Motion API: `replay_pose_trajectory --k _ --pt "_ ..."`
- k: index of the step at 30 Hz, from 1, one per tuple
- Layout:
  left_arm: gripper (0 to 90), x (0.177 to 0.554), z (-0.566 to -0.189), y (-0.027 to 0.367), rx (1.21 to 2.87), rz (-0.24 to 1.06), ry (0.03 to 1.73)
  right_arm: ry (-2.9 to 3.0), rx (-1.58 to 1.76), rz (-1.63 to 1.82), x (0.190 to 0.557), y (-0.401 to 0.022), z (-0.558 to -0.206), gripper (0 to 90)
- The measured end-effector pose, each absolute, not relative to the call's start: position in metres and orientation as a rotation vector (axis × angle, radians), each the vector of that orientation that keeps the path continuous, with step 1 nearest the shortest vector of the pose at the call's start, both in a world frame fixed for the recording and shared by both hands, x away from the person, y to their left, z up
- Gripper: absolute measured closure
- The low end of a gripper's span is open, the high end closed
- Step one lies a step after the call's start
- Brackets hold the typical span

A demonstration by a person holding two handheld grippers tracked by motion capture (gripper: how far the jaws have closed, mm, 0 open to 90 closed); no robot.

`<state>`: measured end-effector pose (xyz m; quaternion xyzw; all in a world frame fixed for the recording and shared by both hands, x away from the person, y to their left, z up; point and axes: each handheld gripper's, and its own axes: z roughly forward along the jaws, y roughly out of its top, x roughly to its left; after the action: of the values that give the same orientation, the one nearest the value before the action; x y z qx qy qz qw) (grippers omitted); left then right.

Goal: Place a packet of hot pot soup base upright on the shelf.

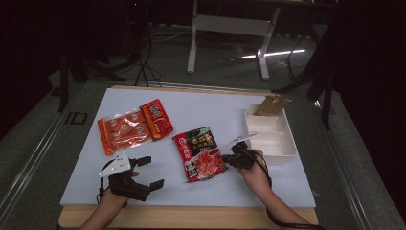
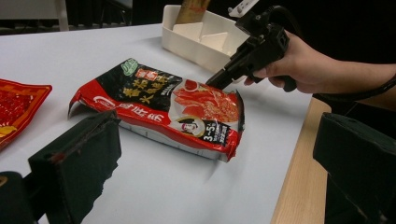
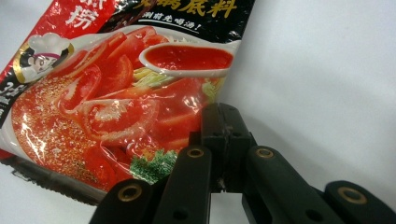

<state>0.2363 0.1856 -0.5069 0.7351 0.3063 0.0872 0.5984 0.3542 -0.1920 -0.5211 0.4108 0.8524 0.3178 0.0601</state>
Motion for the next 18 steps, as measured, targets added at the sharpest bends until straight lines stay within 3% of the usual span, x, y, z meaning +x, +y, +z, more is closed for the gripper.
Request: replay_pose_trajectory --k 18 --pt "1.5 0.241 -0.507 0.18 1.736 0.212 0.698 2.653 1.109 0.979 0.33 -0.17 -0.519 90.0"
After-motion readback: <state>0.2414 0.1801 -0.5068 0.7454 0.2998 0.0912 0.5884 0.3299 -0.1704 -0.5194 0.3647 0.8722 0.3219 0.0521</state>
